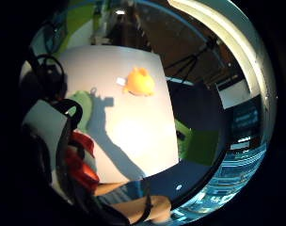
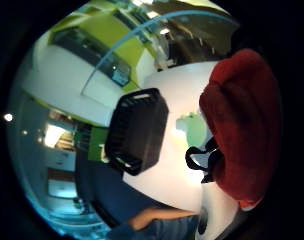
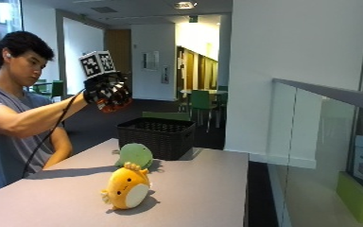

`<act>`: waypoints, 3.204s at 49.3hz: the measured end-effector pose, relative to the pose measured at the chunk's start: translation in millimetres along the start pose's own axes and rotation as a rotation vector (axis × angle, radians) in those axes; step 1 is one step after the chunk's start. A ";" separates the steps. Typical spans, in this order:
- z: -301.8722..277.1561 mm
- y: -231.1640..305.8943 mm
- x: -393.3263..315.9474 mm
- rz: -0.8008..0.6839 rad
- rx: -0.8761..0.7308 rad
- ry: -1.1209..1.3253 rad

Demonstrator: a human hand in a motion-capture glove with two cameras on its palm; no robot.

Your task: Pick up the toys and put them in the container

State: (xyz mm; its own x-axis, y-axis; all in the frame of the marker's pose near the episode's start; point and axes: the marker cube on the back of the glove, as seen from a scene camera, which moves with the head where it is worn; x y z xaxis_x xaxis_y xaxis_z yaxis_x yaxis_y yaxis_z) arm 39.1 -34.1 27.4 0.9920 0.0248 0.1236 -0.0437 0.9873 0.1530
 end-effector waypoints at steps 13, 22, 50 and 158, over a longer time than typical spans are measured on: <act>0.9 -30.8 -135.6 -0.052 0.011 -0.080; 17.3 -29.9 -223.3 -0.058 0.007 -0.092; 46.2 -23.9 -244.2 -0.230 -0.082 -0.089; 50.4 -67.9 -72.1 0.013 -0.055 -0.115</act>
State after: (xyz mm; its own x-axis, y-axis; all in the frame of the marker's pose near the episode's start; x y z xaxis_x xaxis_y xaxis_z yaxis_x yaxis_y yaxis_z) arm -35.4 -110.9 57.5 0.9711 0.0230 0.2376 -0.0473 0.9941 0.0973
